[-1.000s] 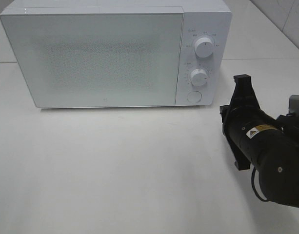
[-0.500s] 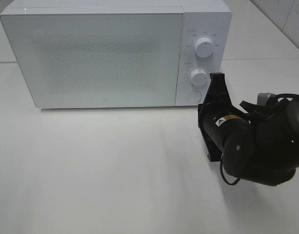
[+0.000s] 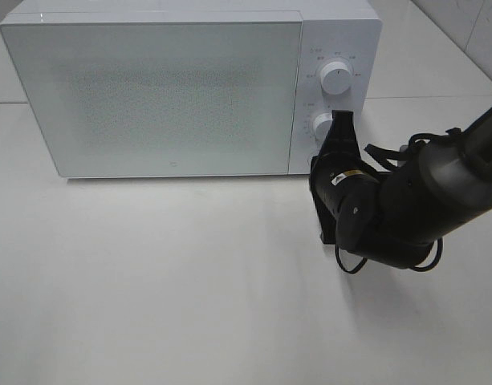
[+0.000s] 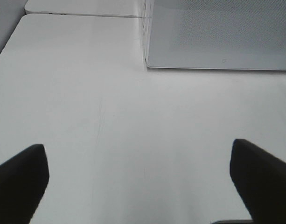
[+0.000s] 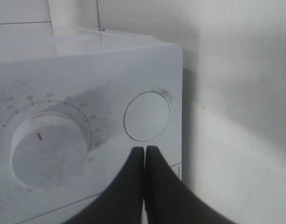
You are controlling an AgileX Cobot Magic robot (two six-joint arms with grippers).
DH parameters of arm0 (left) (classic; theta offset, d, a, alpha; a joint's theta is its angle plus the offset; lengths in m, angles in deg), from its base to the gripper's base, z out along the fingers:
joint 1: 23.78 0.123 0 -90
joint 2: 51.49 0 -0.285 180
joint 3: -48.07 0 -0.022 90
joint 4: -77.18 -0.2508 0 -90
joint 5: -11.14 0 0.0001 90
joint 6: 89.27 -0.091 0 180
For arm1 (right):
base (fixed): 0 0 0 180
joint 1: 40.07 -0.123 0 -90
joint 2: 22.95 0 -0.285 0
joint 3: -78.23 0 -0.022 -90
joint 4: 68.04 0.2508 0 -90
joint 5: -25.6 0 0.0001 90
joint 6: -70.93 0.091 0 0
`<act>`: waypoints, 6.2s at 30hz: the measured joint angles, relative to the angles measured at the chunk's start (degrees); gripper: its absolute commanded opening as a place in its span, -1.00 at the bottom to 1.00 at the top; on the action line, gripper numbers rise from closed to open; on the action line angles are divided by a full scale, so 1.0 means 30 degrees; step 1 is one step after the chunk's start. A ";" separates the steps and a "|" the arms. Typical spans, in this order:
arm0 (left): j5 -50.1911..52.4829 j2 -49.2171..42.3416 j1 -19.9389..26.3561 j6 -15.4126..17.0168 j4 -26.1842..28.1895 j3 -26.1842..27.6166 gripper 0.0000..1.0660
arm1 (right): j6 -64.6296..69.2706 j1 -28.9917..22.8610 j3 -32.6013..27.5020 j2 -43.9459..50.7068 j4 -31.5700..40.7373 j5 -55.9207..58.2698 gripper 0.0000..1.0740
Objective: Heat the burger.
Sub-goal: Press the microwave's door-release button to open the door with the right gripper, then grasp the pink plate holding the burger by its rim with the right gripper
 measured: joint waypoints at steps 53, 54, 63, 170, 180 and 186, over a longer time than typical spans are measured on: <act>0.0000 0.0000 0.0000 0.0000 0.0000 0.0000 0.84 | -0.0477 0.1127 0.4106 -0.3400 0.1184 -0.0344 -1.00; 0.0000 0.0000 0.0000 0.0000 0.0000 0.0000 0.84 | -0.0554 0.1108 0.4240 -0.3419 0.1413 -0.0325 -1.00; 0.0000 0.0000 0.0000 0.0000 0.0000 0.0000 0.84 | -0.0592 0.1050 0.4297 -0.3419 0.1604 -0.0267 -1.00; 0.0000 0.0000 0.0000 0.0000 0.0000 0.0000 0.84 | -5.0745 0.4049 0.4202 1.0199 -1.7265 3.1283 -0.84; 0.0000 0.0000 0.0000 0.0000 0.0000 0.0000 0.84 | -5.0974 0.4049 0.4202 1.0199 -1.8296 3.0672 -0.68; 0.0000 0.0000 0.0019 0.0000 0.0000 0.0000 0.84 | -5.0974 0.3552 0.4202 1.0199 -1.8889 2.9641 -0.25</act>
